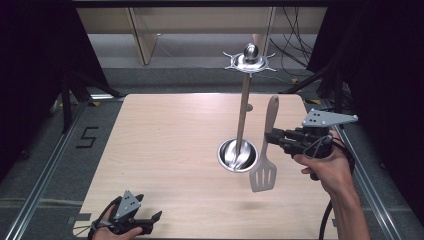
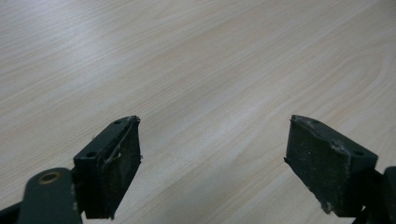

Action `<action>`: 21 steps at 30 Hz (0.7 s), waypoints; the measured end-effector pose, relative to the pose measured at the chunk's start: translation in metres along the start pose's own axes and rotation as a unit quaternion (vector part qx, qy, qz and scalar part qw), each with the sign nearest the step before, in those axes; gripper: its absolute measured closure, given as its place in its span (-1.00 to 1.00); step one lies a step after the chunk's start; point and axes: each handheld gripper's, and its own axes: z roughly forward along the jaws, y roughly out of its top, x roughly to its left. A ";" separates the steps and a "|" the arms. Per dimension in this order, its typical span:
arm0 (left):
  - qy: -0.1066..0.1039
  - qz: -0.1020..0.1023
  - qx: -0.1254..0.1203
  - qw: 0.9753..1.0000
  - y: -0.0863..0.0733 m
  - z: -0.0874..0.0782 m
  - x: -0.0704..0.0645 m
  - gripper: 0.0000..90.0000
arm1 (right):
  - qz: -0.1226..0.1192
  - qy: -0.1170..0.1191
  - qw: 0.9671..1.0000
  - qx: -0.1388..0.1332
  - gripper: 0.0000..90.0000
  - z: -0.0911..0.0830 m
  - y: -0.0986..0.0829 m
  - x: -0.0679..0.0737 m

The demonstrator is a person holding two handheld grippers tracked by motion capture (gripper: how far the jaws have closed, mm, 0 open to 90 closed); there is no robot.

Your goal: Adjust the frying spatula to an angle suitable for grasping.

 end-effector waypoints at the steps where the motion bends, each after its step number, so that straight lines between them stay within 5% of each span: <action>1: 0.000 -0.002 0.000 1.000 0.000 0.000 0.000 -0.62 | -0.004 -0.001 1.000 0.000 0.69 0.001 0.002 0.001; 4: 0.003 -0.026 -0.002 1.000 -0.001 0.000 -0.003 -0.62 | -0.008 0.000 1.000 0.002 0.69 0.003 0.005 0.003; 7: 0.003 0.000 -0.014 1.000 0.000 0.001 0.001 -0.62 | -0.006 -0.002 1.000 0.002 0.69 0.008 0.011 0.009; 12: 0.000 -0.022 -0.003 1.000 -0.001 0.000 -0.003 -0.62 | -0.016 -0.008 1.000 -0.006 0.69 0.012 0.019 0.013; 18: 0.004 -0.004 -0.002 1.000 0.000 0.000 0.000 -0.62 | -0.034 -0.014 0.999 0.003 0.69 0.016 0.033 0.018; 20: 0.004 -0.012 -0.002 1.000 0.000 0.000 -0.001 -0.62 | -0.023 -0.017 1.000 0.004 0.69 0.018 0.038 0.021; 21: -0.001 0.005 -0.001 1.000 0.000 0.001 0.001 -0.62 | -0.031 -0.021 0.999 -0.007 0.69 0.020 0.040 0.020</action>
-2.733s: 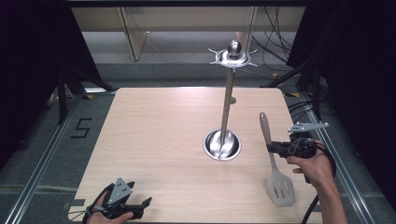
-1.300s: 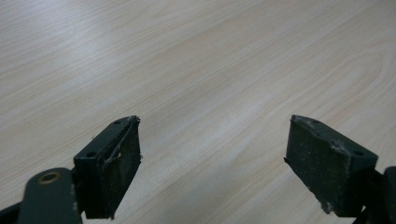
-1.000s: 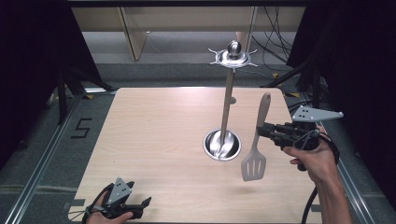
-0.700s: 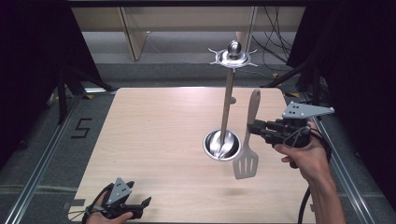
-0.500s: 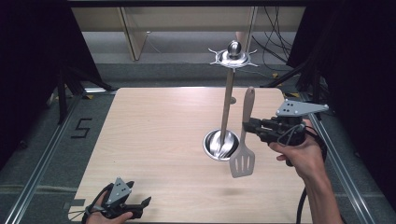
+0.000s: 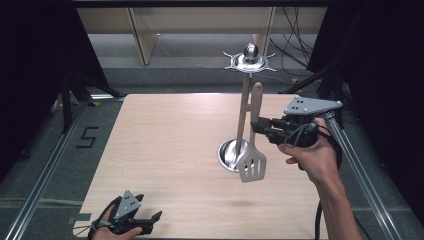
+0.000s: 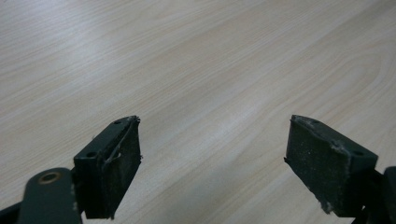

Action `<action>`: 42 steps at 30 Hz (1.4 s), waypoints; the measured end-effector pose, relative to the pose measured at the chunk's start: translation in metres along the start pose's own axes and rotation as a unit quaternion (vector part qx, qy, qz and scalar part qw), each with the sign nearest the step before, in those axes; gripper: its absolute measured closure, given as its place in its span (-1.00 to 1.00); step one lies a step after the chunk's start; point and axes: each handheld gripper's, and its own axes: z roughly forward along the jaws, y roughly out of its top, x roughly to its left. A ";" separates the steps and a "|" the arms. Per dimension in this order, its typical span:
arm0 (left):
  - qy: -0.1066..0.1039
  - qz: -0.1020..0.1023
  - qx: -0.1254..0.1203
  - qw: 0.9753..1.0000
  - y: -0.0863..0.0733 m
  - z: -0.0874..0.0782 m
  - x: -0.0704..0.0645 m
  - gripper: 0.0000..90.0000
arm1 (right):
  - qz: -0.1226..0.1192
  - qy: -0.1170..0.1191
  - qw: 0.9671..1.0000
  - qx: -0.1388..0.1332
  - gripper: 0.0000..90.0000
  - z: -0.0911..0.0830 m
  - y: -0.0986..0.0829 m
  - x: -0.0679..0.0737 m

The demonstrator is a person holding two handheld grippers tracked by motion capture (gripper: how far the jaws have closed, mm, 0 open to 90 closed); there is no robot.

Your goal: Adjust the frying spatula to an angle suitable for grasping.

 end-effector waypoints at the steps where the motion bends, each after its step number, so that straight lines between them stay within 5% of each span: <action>1: 0.000 0.000 0.000 1.000 0.000 0.000 0.000 -0.62 | 0.000 0.000 1.000 0.000 0.69 0.000 0.000 0.000; 9: 0.005 -0.013 -0.001 1.000 0.000 0.000 -0.002 -0.62 | -0.002 -0.002 1.000 0.010 0.69 0.005 0.013 0.000; 10: 0.005 0.012 0.000 1.000 0.001 0.000 0.002 -0.62 | 0.002 -0.002 1.000 0.011 0.69 0.006 0.014 0.000; 11: 0.005 -0.010 -0.003 1.000 0.000 0.000 -0.002 -0.62 | 0.003 -0.008 1.000 0.010 0.69 0.008 0.016 0.001; 12: 0.005 0.008 -0.001 1.000 0.000 0.000 0.001 -0.62 | 0.003 -0.008 1.000 0.010 0.69 0.008 0.016 0.001; 13: 0.005 -0.026 -0.001 1.000 -0.001 0.000 -0.003 -0.62 | 0.001 -0.010 1.000 0.016 0.69 0.008 0.018 -0.001; 17: -0.001 -0.027 0.001 1.000 -0.001 -0.001 -0.004 -0.62 | 0.011 -0.011 1.000 0.011 0.69 0.011 0.018 0.000; 19: -0.001 -0.002 0.001 1.000 0.000 -0.001 -0.001 -0.62 | 0.014 -0.010 1.000 0.023 0.69 0.011 0.018 -0.001; 26: 0.004 -0.011 -0.002 1.000 0.000 0.000 -0.002 -0.62 | 0.016 -0.011 0.999 0.031 0.69 0.015 0.019 -0.004; 27: 0.003 0.023 0.001 1.000 0.001 -0.001 0.003 -0.62 | 0.010 -0.012 0.999 0.030 0.69 0.016 0.019 -0.005; 28: -0.002 -0.016 -0.001 1.000 0.000 -0.001 -0.003 -0.62 | 0.009 -0.015 0.999 0.033 0.69 0.017 0.019 -0.006; 29: -0.001 -0.025 0.000 1.000 0.000 -0.001 -0.004 -0.62 | 0.013 -0.015 0.999 0.032 0.69 0.018 0.018 -0.006; 42: -0.002 -0.007 0.000 1.000 0.000 -0.001 -0.001 -0.62 | 0.023 -0.013 0.999 0.033 0.69 0.022 0.017 -0.007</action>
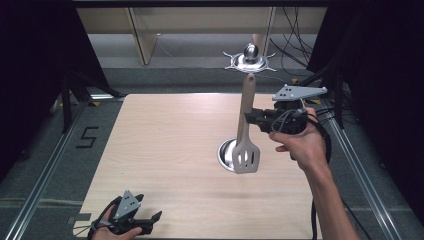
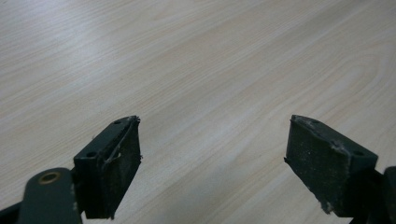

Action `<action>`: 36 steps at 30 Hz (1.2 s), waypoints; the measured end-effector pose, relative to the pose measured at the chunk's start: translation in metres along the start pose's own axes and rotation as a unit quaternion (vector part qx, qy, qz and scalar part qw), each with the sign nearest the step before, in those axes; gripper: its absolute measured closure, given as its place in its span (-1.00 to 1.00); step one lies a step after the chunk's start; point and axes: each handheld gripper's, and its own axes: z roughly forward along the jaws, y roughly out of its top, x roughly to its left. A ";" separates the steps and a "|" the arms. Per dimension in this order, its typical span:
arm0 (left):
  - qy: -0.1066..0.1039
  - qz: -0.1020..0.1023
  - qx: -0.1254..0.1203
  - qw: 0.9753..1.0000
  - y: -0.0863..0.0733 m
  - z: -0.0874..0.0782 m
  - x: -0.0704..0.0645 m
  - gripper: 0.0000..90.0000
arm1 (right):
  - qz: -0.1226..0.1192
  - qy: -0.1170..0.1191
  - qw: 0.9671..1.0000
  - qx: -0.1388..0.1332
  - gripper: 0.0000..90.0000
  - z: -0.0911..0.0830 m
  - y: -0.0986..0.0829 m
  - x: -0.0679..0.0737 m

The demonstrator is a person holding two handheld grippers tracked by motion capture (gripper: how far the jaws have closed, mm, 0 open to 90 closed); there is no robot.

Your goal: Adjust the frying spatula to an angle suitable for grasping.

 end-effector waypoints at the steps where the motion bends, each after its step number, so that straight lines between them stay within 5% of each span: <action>1: 0.000 -0.007 -0.003 1.000 0.000 0.000 -0.001 -0.62 | 0.000 -0.001 1.000 -0.001 0.69 0.000 0.000 0.000; 5: -0.001 0.005 0.002 1.000 0.000 0.000 0.001 -0.62 | -0.005 0.000 1.000 -0.007 0.69 0.002 0.000 -0.002; 6: 0.002 -0.016 -0.002 1.000 -0.001 0.001 -0.003 -0.62 | -0.002 0.002 1.000 -0.006 0.69 0.003 0.000 -0.003; 7: 0.002 -0.016 -0.002 1.000 -0.001 0.001 -0.003 -0.62 | -0.002 0.002 1.000 -0.006 0.69 0.003 0.000 -0.003; 8: 0.001 0.006 -0.001 1.000 0.000 0.000 0.001 -0.62 | 0.005 0.003 1.000 -0.006 0.69 0.004 -0.001 -0.003; 17: -0.001 -0.005 -0.002 1.000 0.000 0.000 -0.001 -0.62 | 0.007 0.004 1.000 -0.009 0.68 0.005 -0.001 -0.003; 25: 0.002 -0.008 0.001 1.000 -0.001 0.001 -0.001 -0.62 | 0.025 0.015 0.999 -0.030 0.62 0.000 -0.008 -0.007; 26: 0.000 0.003 0.002 1.000 0.000 0.000 0.000 -0.62 | 0.014 0.016 0.999 -0.044 0.58 -0.002 -0.010 -0.010; 27: 0.003 -0.018 -0.001 1.000 -0.001 0.001 -0.003 -0.62 | 0.028 0.023 0.998 -0.049 0.57 -0.003 -0.011 -0.009; 29: 0.005 -0.023 0.001 1.000 -0.001 0.001 -0.003 -0.62 | 0.027 0.030 0.998 -0.051 0.56 -0.004 -0.011 -0.011; 30: 0.003 0.022 0.004 1.000 0.001 0.000 0.003 -0.62 | 0.030 0.028 0.998 -0.054 0.53 -0.007 -0.013 -0.011; 36: 0.000 0.000 -0.006 1.000 0.000 0.001 0.000 -0.62 | 0.020 0.031 0.997 -0.062 0.47 -0.014 -0.021 -0.009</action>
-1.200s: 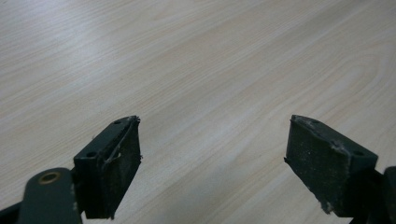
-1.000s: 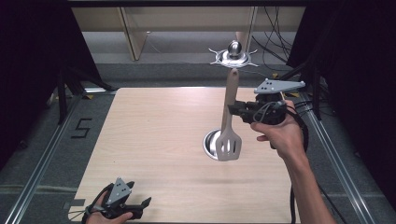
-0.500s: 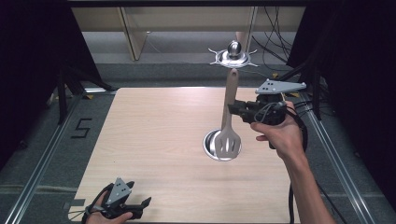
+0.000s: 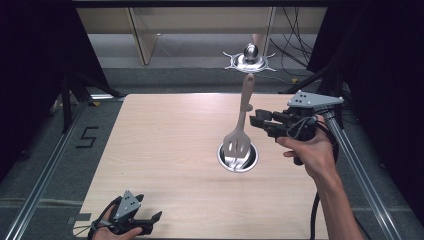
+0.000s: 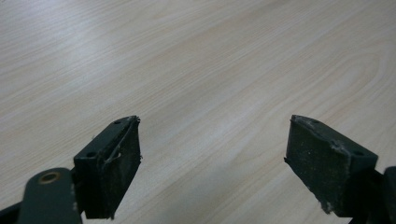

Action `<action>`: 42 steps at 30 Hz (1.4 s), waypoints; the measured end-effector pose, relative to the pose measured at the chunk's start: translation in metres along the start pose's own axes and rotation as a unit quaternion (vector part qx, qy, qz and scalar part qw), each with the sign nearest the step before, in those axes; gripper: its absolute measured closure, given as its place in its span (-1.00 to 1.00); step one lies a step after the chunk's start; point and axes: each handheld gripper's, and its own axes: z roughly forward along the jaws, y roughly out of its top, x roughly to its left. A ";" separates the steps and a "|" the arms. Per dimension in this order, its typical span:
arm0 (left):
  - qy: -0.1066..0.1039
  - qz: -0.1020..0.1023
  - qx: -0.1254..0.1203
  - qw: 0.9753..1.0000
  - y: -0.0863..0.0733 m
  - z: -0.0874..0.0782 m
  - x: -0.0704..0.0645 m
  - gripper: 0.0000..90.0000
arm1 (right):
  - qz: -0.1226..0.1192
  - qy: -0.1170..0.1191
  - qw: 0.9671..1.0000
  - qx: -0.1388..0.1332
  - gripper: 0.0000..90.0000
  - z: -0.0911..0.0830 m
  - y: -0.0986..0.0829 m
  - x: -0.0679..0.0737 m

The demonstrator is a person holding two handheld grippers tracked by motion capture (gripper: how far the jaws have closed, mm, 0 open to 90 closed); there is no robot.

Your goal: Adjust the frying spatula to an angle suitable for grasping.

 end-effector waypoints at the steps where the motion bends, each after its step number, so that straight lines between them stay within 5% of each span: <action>1: 0.000 0.000 0.000 1.000 0.000 0.000 0.000 -0.62 | -0.003 -0.007 1.000 0.000 0.46 -0.001 -0.002 0.001; 3: 0.000 -0.008 0.005 1.000 0.000 -0.001 -0.001 -0.62 | -0.008 -0.010 1.000 0.001 0.44 -0.003 -0.003 0.001; 4: 0.001 0.004 0.009 1.000 0.000 -0.001 0.001 -0.62 | -0.005 -0.011 1.000 0.003 0.42 -0.005 -0.005 0.002; 5: 0.007 0.041 0.005 0.999 0.001 0.000 0.006 -0.62 | -0.005 -0.016 1.000 0.002 0.37 -0.007 -0.010 0.003; 9: 0.004 0.021 0.010 1.000 0.001 -0.001 0.003 -0.62 | -0.008 -0.022 1.000 -0.004 0.27 -0.014 -0.021 0.003; 10: 0.006 0.000 0.007 1.000 0.000 -0.001 0.000 -0.62 | -0.008 -0.024 1.000 -0.007 0.24 -0.015 -0.024 0.004; 13: 0.001 -0.004 0.006 1.000 -0.001 0.000 -0.001 -0.62 | -0.011 -0.032 0.999 -0.010 0.22 -0.018 -0.030 0.004; 14: 0.005 0.033 0.009 0.999 0.001 0.000 0.005 -0.62 | -0.002 -0.038 0.999 -0.007 0.21 -0.020 -0.038 0.005; 15: 0.006 0.039 0.009 0.999 0.001 0.000 0.005 -0.62 | -0.002 -0.038 0.999 -0.007 0.21 -0.020 -0.038 0.005; 17: 0.001 -0.008 0.007 1.000 -0.001 0.000 -0.001 -0.62 | -0.005 -0.036 0.999 -0.010 0.18 -0.020 -0.046 0.003; 20: 0.006 -0.017 0.007 1.000 -0.002 0.001 -0.002 -0.62 | 0.003 -0.031 0.999 -0.014 0.18 -0.021 -0.054 0.004; 21: 0.004 0.013 0.015 1.000 -0.001 0.000 0.002 -0.62 | -0.004 -0.042 0.999 -0.012 0.17 -0.022 -0.056 0.003; 23: 0.001 0.015 0.020 1.000 -0.001 -0.001 0.003 -0.62 | 0.004 -0.034 0.999 -0.011 0.17 -0.022 -0.059 0.005; 24: 0.002 -0.013 0.007 1.000 -0.002 0.001 -0.001 -0.62 | 0.002 -0.038 0.999 -0.016 0.17 -0.021 -0.064 0.006; 27: 0.007 -0.003 0.009 1.000 -0.002 0.001 0.000 -0.62 | -0.008 -0.042 0.999 -0.015 0.17 -0.021 -0.068 0.004; 28: 0.004 -0.006 0.010 1.000 -0.002 0.000 0.000 -0.62 | 0.008 -0.038 0.999 -0.001 0.15 -0.020 -0.071 0.006; 31: 0.002 -0.016 0.010 1.000 -0.001 0.000 -0.001 -0.62 | -0.004 -0.045 0.999 -0.007 0.13 -0.019 -0.073 0.004; 33: 0.002 -0.003 0.010 1.000 -0.001 0.000 0.001 -0.62 | 0.002 -0.041 0.999 0.002 0.11 -0.020 -0.076 0.005; 37: 0.002 -0.006 0.007 1.000 0.000 0.001 0.000 -0.62 | -0.002 -0.049 0.999 0.001 0.08 -0.019 -0.081 0.004; 38: 0.001 -0.026 0.008 1.000 -0.001 0.001 -0.003 -0.62 | 0.005 -0.047 0.999 0.011 0.06 -0.019 -0.084 0.004; 41: -0.003 -0.012 0.004 1.000 -0.001 0.002 -0.002 -0.62 | 0.007 -0.052 0.999 0.010 0.05 -0.017 -0.090 0.004; 42: 0.003 -0.021 0.010 1.000 -0.001 0.001 -0.004 -0.62 | 0.013 -0.049 0.998 0.022 0.04 -0.018 -0.091 0.004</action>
